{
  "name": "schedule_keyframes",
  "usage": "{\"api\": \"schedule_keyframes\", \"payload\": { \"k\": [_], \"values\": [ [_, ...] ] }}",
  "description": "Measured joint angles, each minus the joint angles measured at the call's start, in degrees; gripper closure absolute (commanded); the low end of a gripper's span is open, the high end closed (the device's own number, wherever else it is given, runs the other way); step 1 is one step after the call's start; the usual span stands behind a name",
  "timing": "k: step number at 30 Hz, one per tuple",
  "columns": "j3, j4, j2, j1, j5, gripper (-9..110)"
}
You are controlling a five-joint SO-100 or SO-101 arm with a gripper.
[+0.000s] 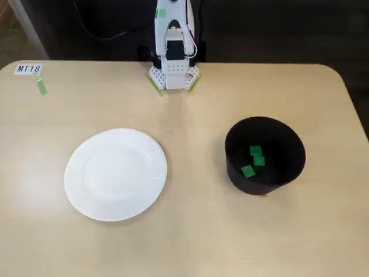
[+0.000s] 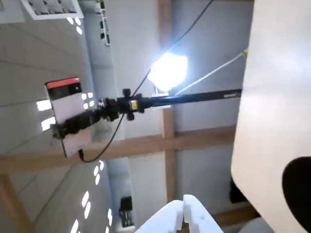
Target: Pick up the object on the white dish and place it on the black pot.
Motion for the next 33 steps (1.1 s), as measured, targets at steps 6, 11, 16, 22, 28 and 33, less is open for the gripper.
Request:
{"api": "schedule_keyframes", "payload": {
  "k": [6,11,16,22,28,33],
  "values": [
    [31.4,-18.2,29.6,0.4,3.1,101],
    [67.6,-34.7,40.3,0.2,3.3,101],
    [88.4,-44.0,44.3,-0.4,1.8,101],
    [106.4,-50.1,46.1,-0.4,-0.4,101],
    [120.1,-52.8,50.0,-0.4,-2.4,101],
    [128.0,-53.0,55.8,-0.4,-2.6,101]
  ]
}}
